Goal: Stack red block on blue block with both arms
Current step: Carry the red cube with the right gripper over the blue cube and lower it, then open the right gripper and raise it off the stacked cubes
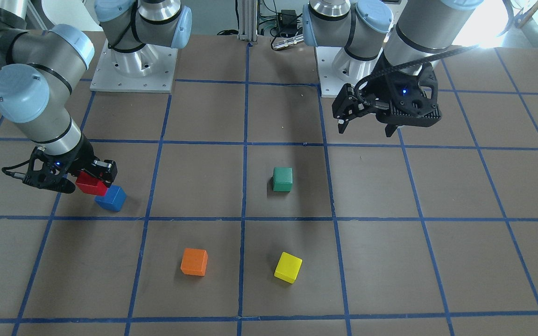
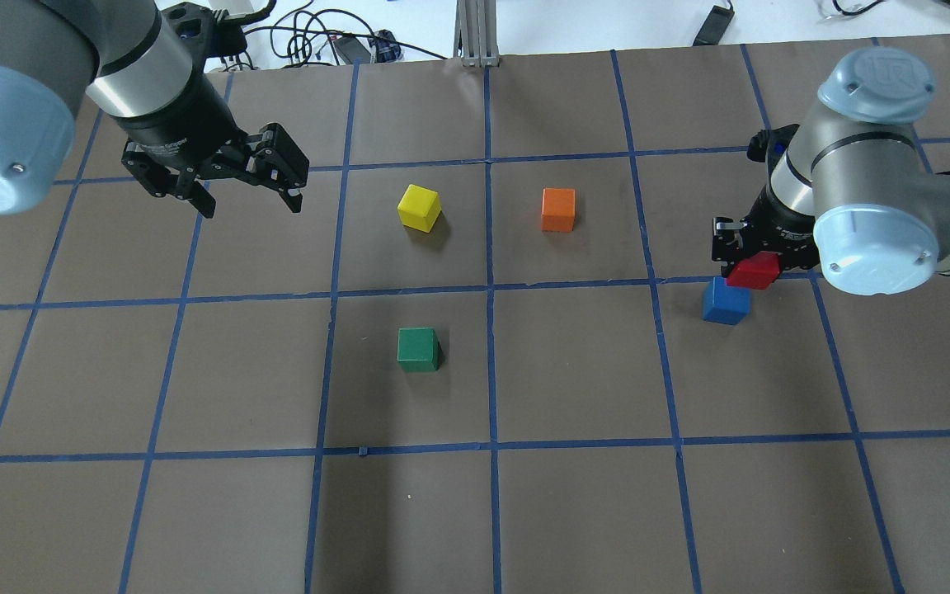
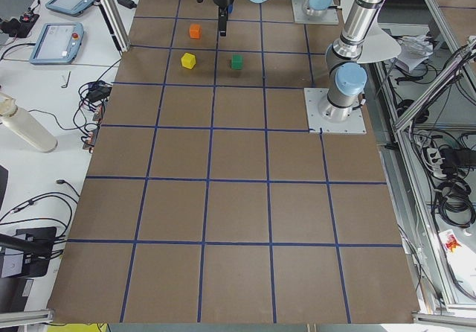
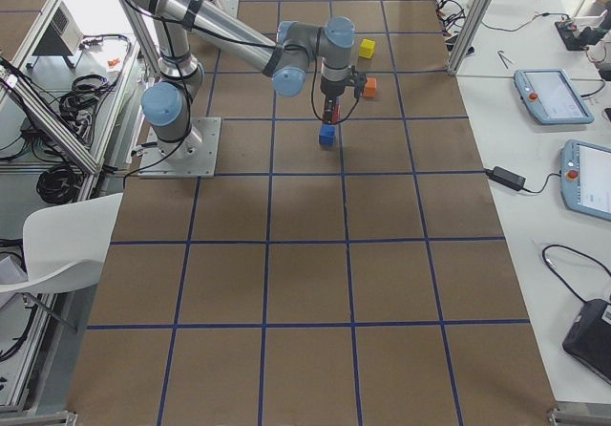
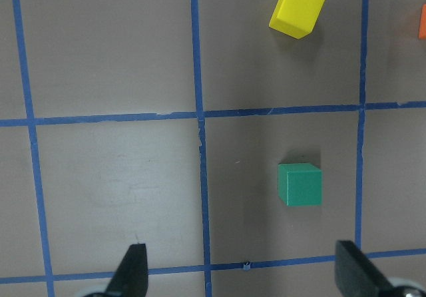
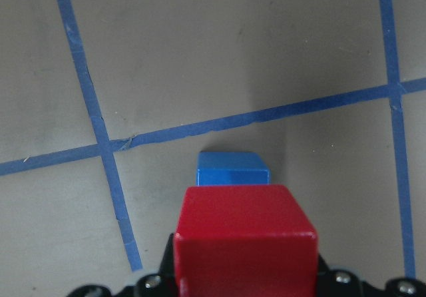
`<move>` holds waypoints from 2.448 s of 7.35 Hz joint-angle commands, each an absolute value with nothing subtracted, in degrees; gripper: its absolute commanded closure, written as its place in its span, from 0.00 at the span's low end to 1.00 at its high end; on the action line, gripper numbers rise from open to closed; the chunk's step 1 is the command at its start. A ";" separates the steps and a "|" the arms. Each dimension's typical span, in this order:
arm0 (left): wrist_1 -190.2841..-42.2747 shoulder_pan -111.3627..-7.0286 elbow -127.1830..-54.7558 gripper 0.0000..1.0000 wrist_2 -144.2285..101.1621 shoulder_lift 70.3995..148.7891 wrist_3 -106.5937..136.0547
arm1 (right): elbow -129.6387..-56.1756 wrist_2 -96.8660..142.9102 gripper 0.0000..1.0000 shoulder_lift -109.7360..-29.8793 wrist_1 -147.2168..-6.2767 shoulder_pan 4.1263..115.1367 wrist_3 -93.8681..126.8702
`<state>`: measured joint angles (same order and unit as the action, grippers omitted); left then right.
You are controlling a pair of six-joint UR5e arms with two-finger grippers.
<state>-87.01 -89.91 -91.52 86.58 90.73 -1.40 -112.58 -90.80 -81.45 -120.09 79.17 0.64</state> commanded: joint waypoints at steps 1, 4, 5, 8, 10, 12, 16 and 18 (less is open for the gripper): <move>-87.01 -89.91 -91.49 0.00 86.57 90.79 -1.49 | -113.29 -90.17 0.89 -80.60 -120.76 78.84 1.85; -87.01 -89.91 -91.49 0.00 86.57 90.79 -1.49 | -115.05 -90.26 0.89 -80.07 -122.16 78.84 1.58; -87.01 -89.91 -91.49 0.00 86.57 90.79 -1.49 | -115.14 -90.44 0.89 -79.63 -122.95 78.84 1.32; -87.01 -89.91 -91.49 0.00 86.57 90.79 -1.49 | -115.84 -90.79 0.88 -79.10 -123.75 78.75 1.23; -87.01 -89.91 -91.41 0.00 86.57 90.79 -1.49 | -115.75 -90.79 0.88 -78.75 -124.10 78.75 1.14; -87.01 -89.91 -91.41 0.00 86.57 90.79 -1.49 | -115.84 -90.88 0.83 -78.66 -124.19 78.75 1.05; -87.01 -89.91 -91.49 0.00 86.57 90.79 -1.49 | -115.93 -90.79 0.39 -77.87 -126.65 78.75 1.14; -87.01 -89.91 -91.41 0.00 86.57 90.79 -1.49 | -116.28 -90.88 0.11 -77.87 -126.65 78.75 1.05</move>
<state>-87.01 -89.91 -91.43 86.57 90.79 -1.49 -116.00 -90.85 -77.92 -126.62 78.75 1.09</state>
